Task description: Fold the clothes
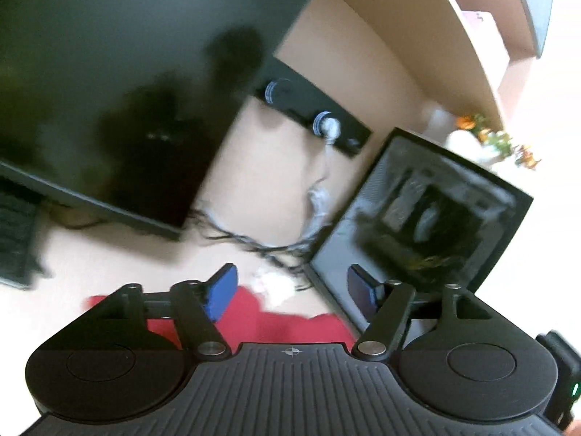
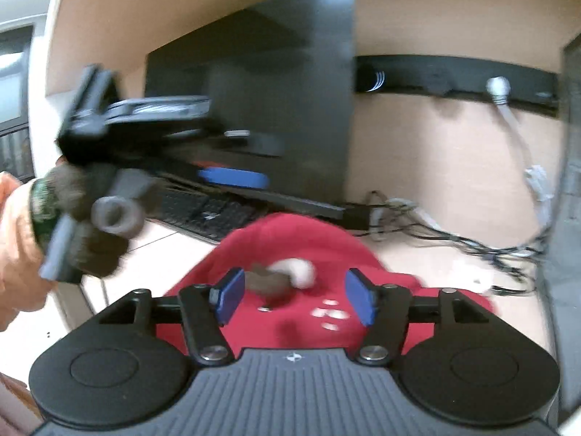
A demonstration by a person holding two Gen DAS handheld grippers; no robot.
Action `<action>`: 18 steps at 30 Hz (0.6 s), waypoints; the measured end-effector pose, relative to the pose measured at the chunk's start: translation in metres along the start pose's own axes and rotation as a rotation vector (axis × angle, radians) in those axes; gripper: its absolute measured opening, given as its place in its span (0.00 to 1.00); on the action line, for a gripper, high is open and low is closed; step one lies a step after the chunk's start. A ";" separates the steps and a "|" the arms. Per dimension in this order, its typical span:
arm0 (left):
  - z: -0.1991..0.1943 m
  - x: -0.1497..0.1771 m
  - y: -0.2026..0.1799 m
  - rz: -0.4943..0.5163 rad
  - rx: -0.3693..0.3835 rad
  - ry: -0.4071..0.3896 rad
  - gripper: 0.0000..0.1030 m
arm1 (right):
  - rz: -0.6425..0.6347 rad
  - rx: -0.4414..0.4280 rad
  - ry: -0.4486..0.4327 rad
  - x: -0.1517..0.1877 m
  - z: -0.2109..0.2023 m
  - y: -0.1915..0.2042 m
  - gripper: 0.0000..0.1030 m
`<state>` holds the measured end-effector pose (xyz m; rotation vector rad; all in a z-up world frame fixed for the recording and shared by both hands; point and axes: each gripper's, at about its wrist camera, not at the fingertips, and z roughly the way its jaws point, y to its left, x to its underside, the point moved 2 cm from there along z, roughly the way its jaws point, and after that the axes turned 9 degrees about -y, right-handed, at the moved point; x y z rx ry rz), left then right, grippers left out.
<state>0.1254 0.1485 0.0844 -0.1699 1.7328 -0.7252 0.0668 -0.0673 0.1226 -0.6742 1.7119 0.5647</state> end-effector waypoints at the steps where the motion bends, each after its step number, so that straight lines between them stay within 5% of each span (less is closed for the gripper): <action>1: 0.010 0.004 0.002 -0.032 0.004 0.015 0.72 | -0.005 -0.011 0.016 0.008 0.012 0.003 0.66; 5: 0.037 0.052 0.038 -0.111 -0.132 0.115 0.69 | -0.055 0.001 0.139 0.068 0.028 0.007 0.68; 6: 0.036 0.064 0.050 -0.127 -0.154 0.135 0.64 | -0.062 -0.007 0.159 0.074 0.027 0.010 0.77; 7: 0.032 0.073 0.058 -0.138 -0.144 0.128 0.59 | -0.070 -0.014 0.178 0.079 0.026 0.013 0.86; 10: 0.020 0.076 0.068 -0.158 -0.110 0.084 0.59 | -0.095 -0.018 0.212 0.090 0.023 0.017 0.86; 16: 0.023 0.070 0.060 -0.125 -0.128 0.119 0.65 | -0.028 -0.047 0.154 0.055 0.003 0.001 0.87; 18: 0.022 0.070 0.060 -0.130 -0.121 0.114 0.68 | -0.001 -0.046 0.116 0.039 -0.007 -0.007 0.97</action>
